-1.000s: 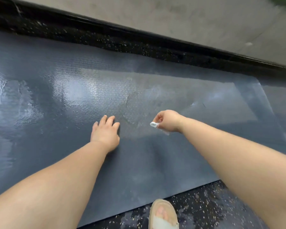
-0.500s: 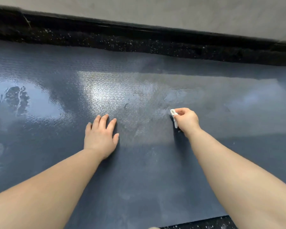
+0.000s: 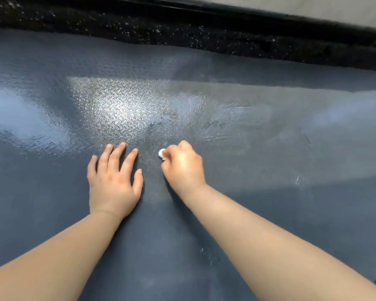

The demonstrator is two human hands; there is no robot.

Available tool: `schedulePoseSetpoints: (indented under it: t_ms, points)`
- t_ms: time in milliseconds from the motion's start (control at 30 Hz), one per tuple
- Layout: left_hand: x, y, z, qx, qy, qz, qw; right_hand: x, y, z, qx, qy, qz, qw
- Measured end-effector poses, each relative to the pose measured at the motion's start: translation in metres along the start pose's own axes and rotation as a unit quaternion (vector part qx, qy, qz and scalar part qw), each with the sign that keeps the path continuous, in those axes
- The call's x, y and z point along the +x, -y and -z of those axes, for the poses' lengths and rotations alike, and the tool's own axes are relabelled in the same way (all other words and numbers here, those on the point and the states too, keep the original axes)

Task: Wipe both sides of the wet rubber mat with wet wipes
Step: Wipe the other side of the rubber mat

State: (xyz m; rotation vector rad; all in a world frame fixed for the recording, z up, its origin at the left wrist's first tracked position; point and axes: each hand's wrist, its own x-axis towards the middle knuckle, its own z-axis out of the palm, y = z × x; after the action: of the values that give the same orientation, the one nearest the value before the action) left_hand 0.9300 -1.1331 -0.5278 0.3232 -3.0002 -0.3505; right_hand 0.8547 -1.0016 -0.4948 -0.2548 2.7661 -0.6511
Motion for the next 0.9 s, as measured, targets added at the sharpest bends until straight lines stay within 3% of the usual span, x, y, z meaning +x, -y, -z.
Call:
schedulePoseSetpoints:
  t_ms: [67, 133, 300, 433, 533, 633, 733, 833, 900]
  points:
    - [0.0, 0.001, 0.001, 0.002, -0.012, -0.005, 1.0, -0.007, 0.017, -0.012, 0.019, 0.052, 0.051, 0.997]
    - [0.0, 0.001, 0.001, 0.002, -0.013, -0.004, 1.0, 0.005, 0.008, 0.001, 0.074, 0.034, 0.036, 0.996]
    - [0.001, 0.001, 0.001, 0.004, -0.007, -0.001, 1.0, 0.065, -0.079, 0.079, 0.058, -0.171, -0.129, 0.975]
    - [0.001, 0.0, 0.001, 0.005, -0.011, -0.002, 1.0, 0.086, -0.113, 0.09, 0.024, -0.174, -0.24, 0.955]
    - [0.001, 0.0, 0.001, 0.005, -0.014, 0.0, 1.0, 0.083, -0.069, 0.059, -0.008, -0.155, -0.185, 0.97]
    - [0.001, 0.0, 0.002, 0.004, -0.013, 0.0, 1.0, 0.06, -0.007, 0.012, -0.03, -0.069, -0.012, 0.997]
    - [0.001, 0.0, 0.002, 0.006, -0.004, 0.001, 1.0, 0.038, 0.028, -0.011, 0.013, 0.016, 0.108, 0.994]
    - [0.002, 0.0, 0.004, 0.005, 0.011, 0.005, 1.0, 0.052, 0.006, 0.018, 0.078, -0.056, 0.07, 0.993]
    - [0.002, -0.001, 0.007, 0.002, 0.017, 0.012, 1.0, 0.073, -0.036, 0.051, 0.078, -0.149, -0.022, 0.986]
